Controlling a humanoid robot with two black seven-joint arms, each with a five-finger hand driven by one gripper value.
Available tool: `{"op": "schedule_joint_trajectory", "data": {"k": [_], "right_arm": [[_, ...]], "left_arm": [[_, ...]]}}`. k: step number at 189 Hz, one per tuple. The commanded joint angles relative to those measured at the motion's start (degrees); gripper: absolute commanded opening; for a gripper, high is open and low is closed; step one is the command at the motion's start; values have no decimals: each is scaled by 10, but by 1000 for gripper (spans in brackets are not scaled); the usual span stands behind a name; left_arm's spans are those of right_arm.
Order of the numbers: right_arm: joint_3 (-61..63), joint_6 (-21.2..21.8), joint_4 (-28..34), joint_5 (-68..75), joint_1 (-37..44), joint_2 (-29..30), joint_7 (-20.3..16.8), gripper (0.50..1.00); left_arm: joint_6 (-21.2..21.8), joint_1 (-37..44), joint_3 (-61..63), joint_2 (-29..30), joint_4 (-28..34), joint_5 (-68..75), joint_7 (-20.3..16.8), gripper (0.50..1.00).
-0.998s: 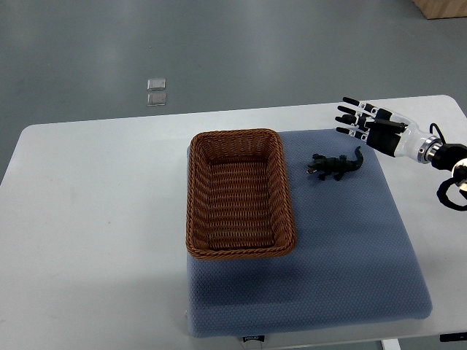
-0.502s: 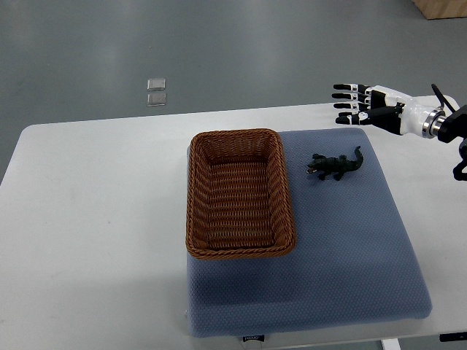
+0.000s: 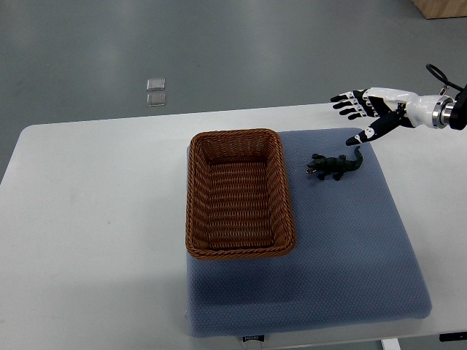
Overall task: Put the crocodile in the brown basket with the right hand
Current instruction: 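Lower the right hand down onto the dark green toy crocodile, then close the right hand fingers around the crocodile's body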
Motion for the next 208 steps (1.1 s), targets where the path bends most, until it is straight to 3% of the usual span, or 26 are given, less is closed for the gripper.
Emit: {"op": "schedule_joint_trajectory", "data": {"k": [1,55,110,146,208], "right_arm": [[-12,-27,10,-45,-2,1,-1,934],[-71,-121,50,-112,5,17,-5,932],[-89,-162,42,-138,4,61,-38,932],[-135,-203,38,-142,5,61,-38,928],[-147,-227,24,-175,4,76,-38,905]], "left_arm": [[0,0,0,0,0,0,0,1000],[0,0,0,0,1,0,0,1000],[0,0,-1,0,0,0,0,1000],[0,0,0,0,1,0,0,1000],[0,0,0,0,0,0,0,1000]]}}
